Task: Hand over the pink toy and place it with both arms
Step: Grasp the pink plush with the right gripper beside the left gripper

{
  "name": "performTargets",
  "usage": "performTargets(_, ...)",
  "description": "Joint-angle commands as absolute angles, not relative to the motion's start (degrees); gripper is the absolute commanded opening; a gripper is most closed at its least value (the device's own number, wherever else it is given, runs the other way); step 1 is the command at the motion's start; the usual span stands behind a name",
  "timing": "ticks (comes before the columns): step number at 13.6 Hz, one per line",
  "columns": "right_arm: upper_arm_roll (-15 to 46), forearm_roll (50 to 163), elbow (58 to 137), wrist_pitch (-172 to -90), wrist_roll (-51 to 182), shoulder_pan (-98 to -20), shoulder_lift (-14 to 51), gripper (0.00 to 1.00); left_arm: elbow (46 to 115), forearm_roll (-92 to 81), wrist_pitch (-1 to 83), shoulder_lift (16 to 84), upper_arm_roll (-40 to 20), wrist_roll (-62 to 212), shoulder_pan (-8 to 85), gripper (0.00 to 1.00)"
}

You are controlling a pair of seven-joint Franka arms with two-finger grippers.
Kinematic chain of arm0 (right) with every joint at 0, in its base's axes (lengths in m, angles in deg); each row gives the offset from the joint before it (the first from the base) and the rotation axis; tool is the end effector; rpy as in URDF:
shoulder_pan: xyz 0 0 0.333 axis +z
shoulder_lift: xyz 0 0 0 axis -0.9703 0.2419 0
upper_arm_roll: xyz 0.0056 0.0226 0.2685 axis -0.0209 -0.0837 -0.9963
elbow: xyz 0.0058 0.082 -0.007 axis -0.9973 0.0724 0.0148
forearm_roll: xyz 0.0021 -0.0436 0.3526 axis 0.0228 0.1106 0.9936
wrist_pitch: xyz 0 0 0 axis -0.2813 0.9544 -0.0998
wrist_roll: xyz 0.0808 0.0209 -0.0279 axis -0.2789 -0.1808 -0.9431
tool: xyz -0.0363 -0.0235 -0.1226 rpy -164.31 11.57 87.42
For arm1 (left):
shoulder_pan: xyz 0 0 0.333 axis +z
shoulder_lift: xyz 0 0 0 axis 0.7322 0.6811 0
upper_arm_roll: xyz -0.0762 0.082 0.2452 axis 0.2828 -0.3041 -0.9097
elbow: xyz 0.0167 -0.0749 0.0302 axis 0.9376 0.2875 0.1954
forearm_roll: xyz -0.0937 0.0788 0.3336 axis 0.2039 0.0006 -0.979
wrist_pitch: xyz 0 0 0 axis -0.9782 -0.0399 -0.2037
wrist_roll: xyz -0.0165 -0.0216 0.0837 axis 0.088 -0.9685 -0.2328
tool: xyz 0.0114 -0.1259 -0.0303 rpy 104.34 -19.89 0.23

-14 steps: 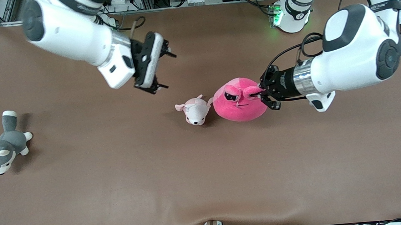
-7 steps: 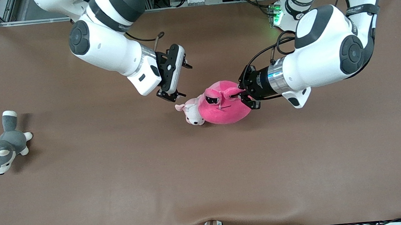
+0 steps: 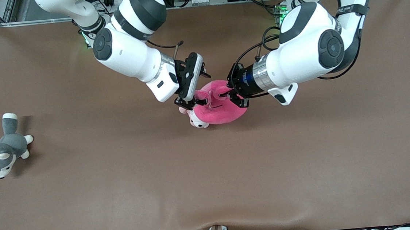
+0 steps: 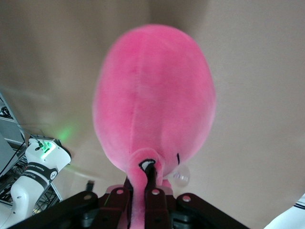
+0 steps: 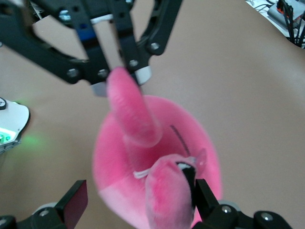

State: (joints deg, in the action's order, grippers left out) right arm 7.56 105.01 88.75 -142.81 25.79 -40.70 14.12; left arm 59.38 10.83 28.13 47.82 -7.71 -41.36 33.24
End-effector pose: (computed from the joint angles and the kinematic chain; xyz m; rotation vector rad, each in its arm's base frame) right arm 0.4958 0.4154 0.4366 -2.1729 -1.3703 -0.4433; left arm 0.5165 -0.3628 0.4653 1.9095 2.1200 -0.7962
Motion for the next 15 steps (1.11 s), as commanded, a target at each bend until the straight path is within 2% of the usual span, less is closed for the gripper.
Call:
performTargets(1, 7.78, 106.63, 88.63, -143.59, 24.55, -40.67, 15.09, 1.0, 58.27, 10.72, 28.53, 48.09, -8.21, -42.57, 32.75, 0.0)
performTargets(7, 7.78, 106.28, 88.72, -143.42, 24.46, -41.02, 15.09, 1.0, 58.27, 10.72, 28.53, 48.18, -8.12, -42.31, 32.66, 0.0)
performTargets(9, 7.78, 106.28, 88.71, -143.15, 24.63, -40.93, 15.09, 0.05, 58.27, 10.81, 28.53, 48.09, -8.12, -42.22, 32.75, 0.0)
performTargets(10, 7.78, 106.36, 88.71, -143.07, 24.55, -40.93, 15.09, 0.0, 58.36, 10.89, 28.53, 48.18, -8.12, -42.3, 32.83, 0.0)
performTargets(13, 7.86, 106.28, 88.71, -142.71, 24.63, -41.19, 14.83, 0.0, 58.36, 10.89, 28.53, 48.53, -8.12, -42.22, 32.83, 0.04)
performTargets(14, 7.86, 106.28, 88.63, -142.71, 24.72, -41.37, 14.74, 0.0, 58.27, 10.98, 28.53, 48.53, -8.21, -42.22, 32.92, 0.12)
performTargets(15, 7.86, 106.28, 88.63, -142.71, 24.64, -41.46, 14.65, 0.0, 58.18, 10.9, 28.53, 48.53, -8.21, -42.13, 33.18, 0.34)
